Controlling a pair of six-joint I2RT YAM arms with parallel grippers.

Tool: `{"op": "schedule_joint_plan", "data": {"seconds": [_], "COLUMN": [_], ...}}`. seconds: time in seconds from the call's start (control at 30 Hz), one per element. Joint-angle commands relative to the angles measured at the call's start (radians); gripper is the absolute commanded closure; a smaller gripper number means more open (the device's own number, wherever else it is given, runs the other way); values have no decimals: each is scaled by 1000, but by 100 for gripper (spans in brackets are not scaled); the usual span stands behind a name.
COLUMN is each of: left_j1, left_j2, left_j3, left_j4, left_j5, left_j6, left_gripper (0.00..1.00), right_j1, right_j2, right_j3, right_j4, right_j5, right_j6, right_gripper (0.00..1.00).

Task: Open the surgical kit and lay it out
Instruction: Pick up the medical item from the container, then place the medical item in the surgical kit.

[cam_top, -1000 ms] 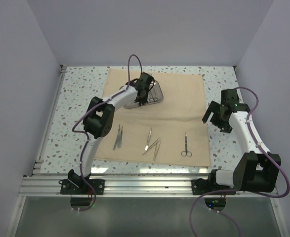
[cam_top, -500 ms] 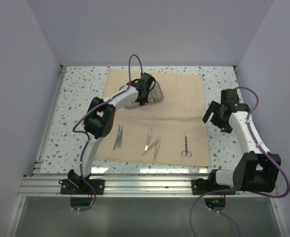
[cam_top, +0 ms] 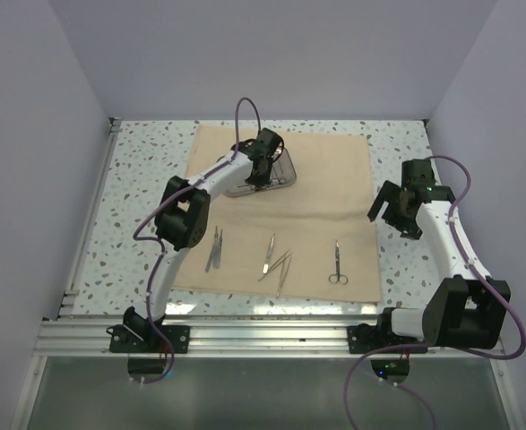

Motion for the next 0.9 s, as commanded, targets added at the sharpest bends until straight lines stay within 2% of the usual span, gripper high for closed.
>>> {"op": "schedule_joint_plan", "data": {"seconds": [0.0,0.23,0.37,0.6,0.73,0.87], "left_j1": [-2,-4,-4,-25,-81,-160], "left_j2": [-36,-120,-155,-266,-318,-356], "left_j3": [58,45,45,-40,-86,-121], "left_j4": [-57,-42,-66,-80,-99,-131], "left_j5": [24,-30,-53,-54,-59,-85], "left_j6": [11,3,-3,-49,-105,-223], "left_gripper": [100,100,100,100,100,100], "right_j1": [-2,0,0,4,11,11], "right_j2": [-32,-42,-55,-75,-72,-88], "right_j3": [86,169,170,150,188,247], "right_j4": [-15,-54,-48,-32,-54,-156], "right_j5": [-23,-66,-92,-105,-98,-49], "right_j6": [12,43,59,80,111,228], "right_gripper": [7,8,8,8,8,6]}}
